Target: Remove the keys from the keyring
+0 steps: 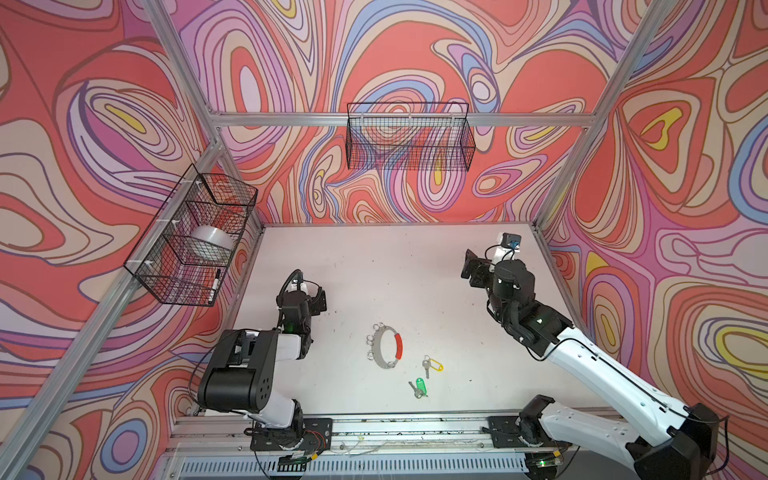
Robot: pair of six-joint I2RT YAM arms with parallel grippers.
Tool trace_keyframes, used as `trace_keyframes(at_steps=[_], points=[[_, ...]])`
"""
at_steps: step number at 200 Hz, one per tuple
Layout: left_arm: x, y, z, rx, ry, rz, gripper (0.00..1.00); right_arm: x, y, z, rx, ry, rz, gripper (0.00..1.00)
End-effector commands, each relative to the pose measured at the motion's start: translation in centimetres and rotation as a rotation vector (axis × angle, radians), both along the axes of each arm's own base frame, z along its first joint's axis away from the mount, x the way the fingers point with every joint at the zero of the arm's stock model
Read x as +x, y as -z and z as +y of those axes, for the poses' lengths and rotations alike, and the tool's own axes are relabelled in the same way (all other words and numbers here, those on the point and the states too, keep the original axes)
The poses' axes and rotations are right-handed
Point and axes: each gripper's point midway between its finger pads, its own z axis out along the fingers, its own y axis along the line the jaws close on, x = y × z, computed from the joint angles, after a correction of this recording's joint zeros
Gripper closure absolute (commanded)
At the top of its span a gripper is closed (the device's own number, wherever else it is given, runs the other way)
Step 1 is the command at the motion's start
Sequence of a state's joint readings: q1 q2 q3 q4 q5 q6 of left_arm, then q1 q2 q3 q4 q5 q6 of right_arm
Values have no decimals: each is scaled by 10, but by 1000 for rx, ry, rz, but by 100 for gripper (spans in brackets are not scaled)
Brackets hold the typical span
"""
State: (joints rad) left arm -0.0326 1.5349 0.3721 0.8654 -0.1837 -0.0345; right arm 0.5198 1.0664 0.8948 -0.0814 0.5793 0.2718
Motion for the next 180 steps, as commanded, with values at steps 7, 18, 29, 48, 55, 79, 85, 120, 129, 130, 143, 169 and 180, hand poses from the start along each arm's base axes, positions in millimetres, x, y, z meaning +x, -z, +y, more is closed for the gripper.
trace_keyframes(at_steps=[7, 18, 29, 48, 55, 79, 85, 120, 129, 130, 143, 169, 180], points=[[1, -6, 2, -1, -12, -42, 0, 21, 16, -34, -37, 81, -46, 2], [1, -5, 1, -5, -13, -33, 0, 29, 29, -53, -56, 106, -47, 2], [2, -6, 2, -2, -13, -38, 0, 33, 44, -71, -96, 135, -47, 2], [1, -5, 1, -2, -12, -32, 0, 37, 72, -103, -115, 193, -8, 2], [2, -6, 2, -2, -13, -38, 0, 37, 82, -110, -107, 200, 15, 2], [2, -5, 1, -2, -12, -35, 0, 32, 113, -123, -126, 223, 85, 2], [1, -5, 2, -2, -13, -36, 0, 33, 122, -124, -125, 218, 101, 2], [2, -5, 2, -3, -13, -34, 0, 46, 161, -129, -82, 182, 83, 2], [2, -5, 1, -1, -11, -34, 0, 51, 169, -128, -86, 156, 67, 2], [2, -5, 1, -1, -11, -33, 0, 52, 171, -127, -89, 153, 68, 2], [2, -5, 2, 2, -13, -33, 0, 59, 184, -126, -105, 131, 82, 2], [2, -5, 2, 0, -12, -31, 0, 68, 207, -122, -116, 87, 76, 2], [2, -4, 2, 0, -12, -30, 0, 71, 212, -120, -126, 73, 65, 2]])
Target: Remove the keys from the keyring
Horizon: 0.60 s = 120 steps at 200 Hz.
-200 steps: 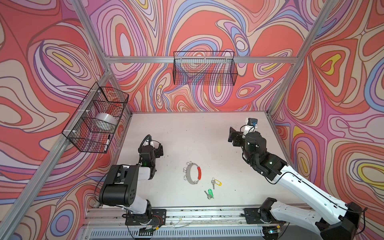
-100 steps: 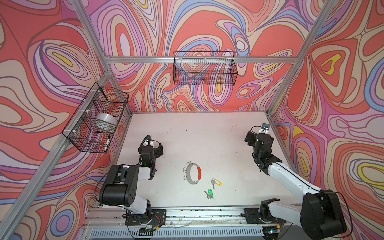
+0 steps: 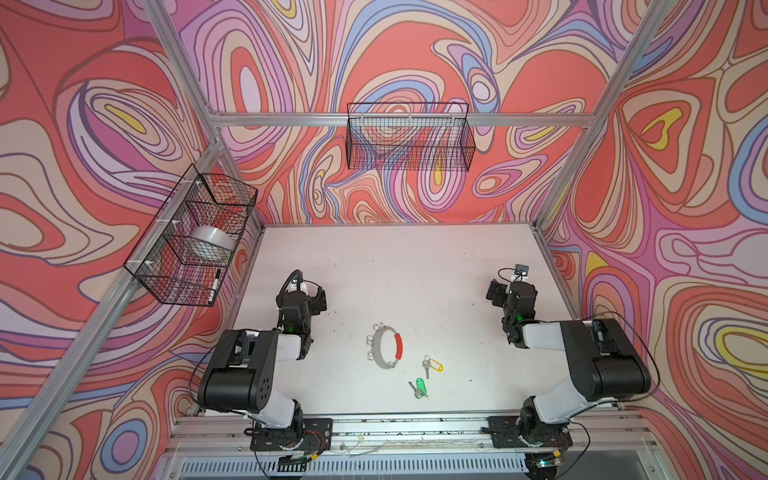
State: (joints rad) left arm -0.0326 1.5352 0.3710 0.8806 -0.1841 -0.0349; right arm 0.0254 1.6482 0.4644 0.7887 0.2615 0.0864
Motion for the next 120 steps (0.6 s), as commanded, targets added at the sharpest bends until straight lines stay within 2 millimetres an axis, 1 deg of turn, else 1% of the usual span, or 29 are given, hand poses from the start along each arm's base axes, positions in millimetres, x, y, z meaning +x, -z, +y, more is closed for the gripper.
trace_keyframes(at_steps=[1, 8, 16, 27, 53, 120], points=[[1, -2, 2, 1, -12, -17, 0, 15, -15, 10, -8, -75, -116, 2], [1, -2, 2, -1, -12, -16, 0, 14, -11, 11, 3, -81, -89, 2], [1, -1, 2, 1, -11, -14, 0, 15, -15, 9, -8, -76, -115, 2], [1, -1, 2, 1, -11, -13, 0, 15, -12, 9, -3, -75, -94, 2], [1, -2, 2, 0, -11, -18, 0, 13, -16, 7, -13, -66, -119, 2], [0, -3, 2, 0, -13, -22, 0, 14, -15, 8, -12, -69, -114, 2]])
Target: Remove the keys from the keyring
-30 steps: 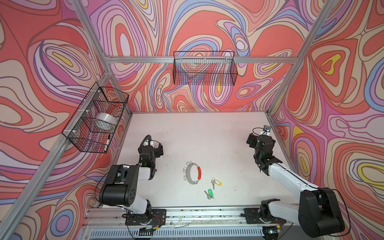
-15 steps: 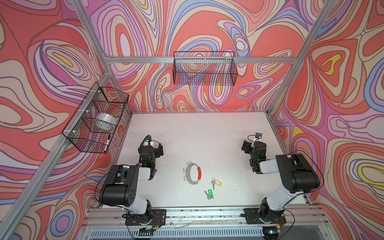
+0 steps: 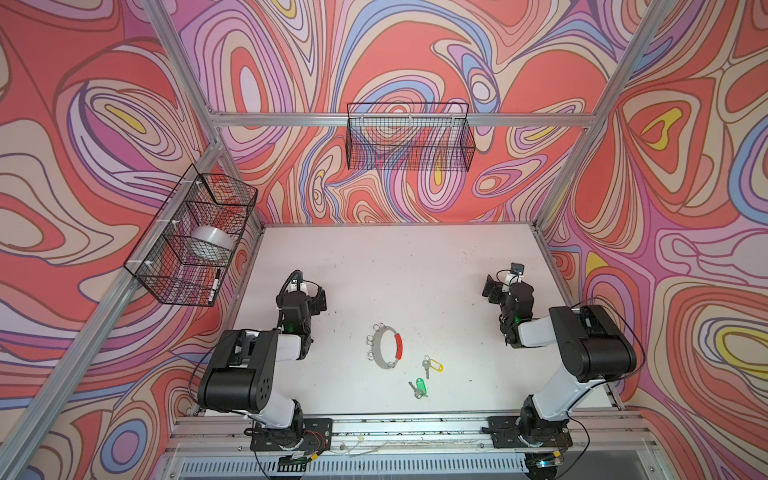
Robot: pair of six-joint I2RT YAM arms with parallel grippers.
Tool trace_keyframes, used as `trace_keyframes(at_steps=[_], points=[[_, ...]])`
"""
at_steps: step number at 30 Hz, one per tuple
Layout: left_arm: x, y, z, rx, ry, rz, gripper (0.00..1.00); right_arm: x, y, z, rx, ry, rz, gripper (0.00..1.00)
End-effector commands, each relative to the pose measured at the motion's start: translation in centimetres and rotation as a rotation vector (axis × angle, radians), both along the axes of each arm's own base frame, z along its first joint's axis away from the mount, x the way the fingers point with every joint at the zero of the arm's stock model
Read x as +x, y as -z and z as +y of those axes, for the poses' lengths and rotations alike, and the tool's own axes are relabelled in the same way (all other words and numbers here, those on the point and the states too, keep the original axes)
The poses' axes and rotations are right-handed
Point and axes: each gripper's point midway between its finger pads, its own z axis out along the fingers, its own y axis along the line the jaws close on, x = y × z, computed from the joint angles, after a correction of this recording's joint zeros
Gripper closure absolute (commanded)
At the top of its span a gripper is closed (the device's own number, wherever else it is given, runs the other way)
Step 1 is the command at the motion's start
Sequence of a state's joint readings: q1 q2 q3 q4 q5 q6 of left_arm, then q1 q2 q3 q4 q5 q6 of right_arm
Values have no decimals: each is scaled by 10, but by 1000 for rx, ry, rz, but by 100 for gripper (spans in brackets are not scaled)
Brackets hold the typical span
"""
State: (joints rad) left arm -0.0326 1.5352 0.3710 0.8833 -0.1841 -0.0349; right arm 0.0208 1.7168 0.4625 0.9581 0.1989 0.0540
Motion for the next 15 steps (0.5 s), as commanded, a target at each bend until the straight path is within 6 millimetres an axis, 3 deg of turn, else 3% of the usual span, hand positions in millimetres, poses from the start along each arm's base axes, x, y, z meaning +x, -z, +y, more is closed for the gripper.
trace_keyframes(at_steps=[1, 15], points=[[0, -2, 2, -1, -13, -19, 0, 0, -6, -1, -5, -4, -22, 2], [1, -2, 2, 0, -12, -20, 0, 1, -5, -1, -5, -4, -18, 2]])
